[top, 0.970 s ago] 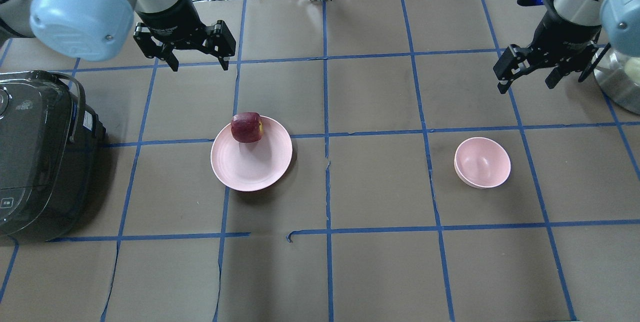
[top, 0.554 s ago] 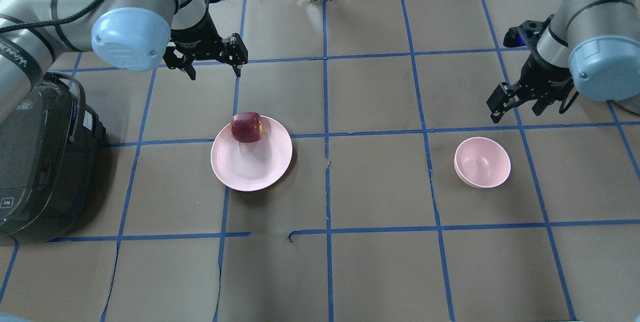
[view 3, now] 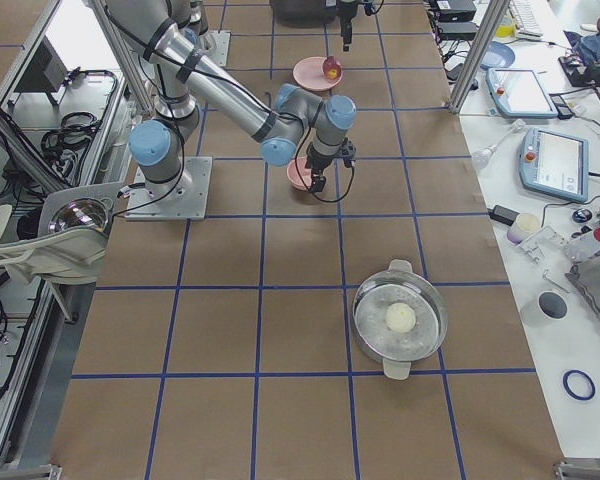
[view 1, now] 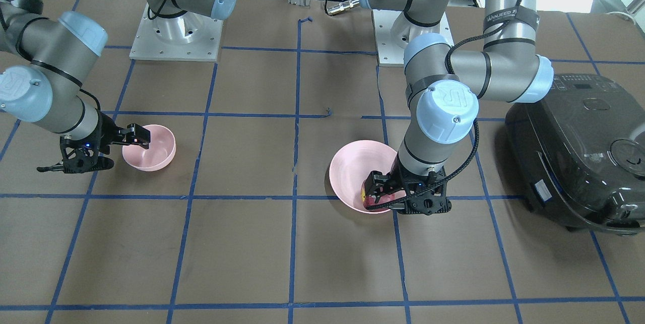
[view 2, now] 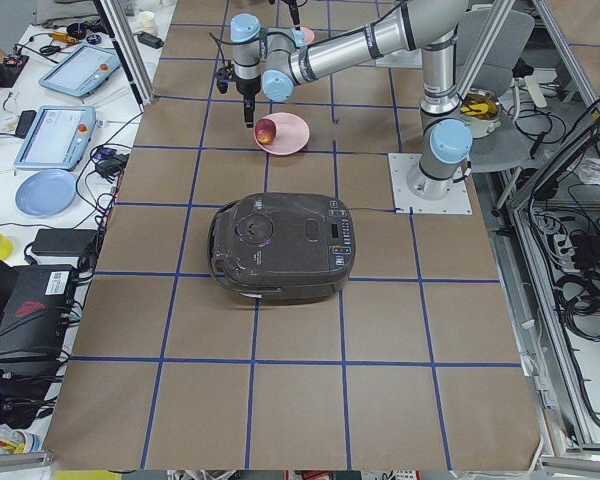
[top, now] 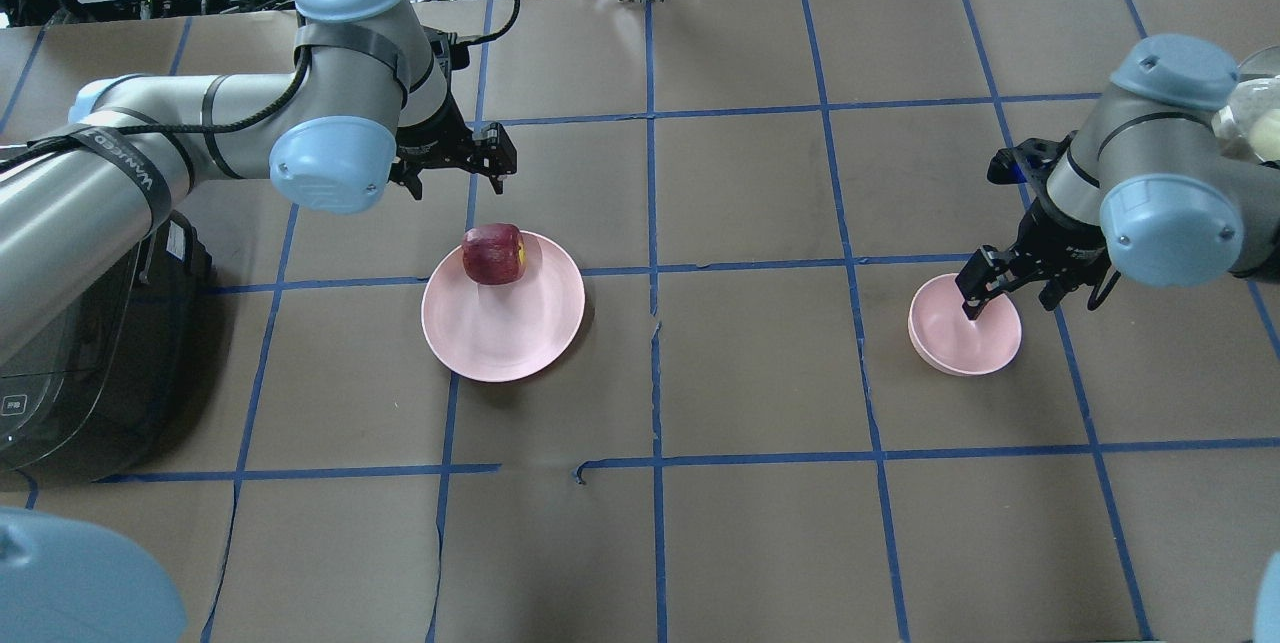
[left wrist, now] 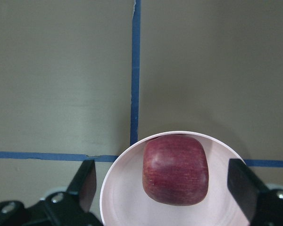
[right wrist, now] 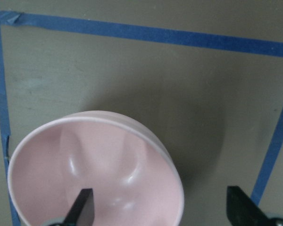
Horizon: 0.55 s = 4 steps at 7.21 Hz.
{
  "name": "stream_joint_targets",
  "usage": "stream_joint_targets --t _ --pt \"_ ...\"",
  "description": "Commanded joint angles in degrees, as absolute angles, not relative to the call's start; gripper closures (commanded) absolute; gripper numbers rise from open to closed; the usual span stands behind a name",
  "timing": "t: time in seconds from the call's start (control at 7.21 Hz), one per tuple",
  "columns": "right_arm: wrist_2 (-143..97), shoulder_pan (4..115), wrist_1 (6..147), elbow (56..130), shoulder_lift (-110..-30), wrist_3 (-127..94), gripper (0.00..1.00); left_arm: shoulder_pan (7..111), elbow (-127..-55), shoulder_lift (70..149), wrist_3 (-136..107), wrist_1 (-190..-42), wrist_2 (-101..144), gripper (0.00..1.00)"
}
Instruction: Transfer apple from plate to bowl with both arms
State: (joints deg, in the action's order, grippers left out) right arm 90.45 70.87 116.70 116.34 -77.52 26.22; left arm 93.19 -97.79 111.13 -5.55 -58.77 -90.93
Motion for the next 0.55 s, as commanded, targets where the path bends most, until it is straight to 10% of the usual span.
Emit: stream_joint_targets --t 0.0,0.28,0.42 --pt "90.35 70.84 120.41 117.95 -75.51 26.19 0.09 93.34 -99.31 112.49 -5.54 -57.57 -89.75 0.0" --pt "90.35 70.84 120.5 117.69 -75.41 25.76 0.91 93.34 -100.8 113.9 -4.84 -57.14 -88.24 0.0" --pt "90.35 70.84 119.98 117.42 -75.58 25.58 1.0 93.43 -100.72 114.08 -4.75 -56.26 -88.24 0.0"
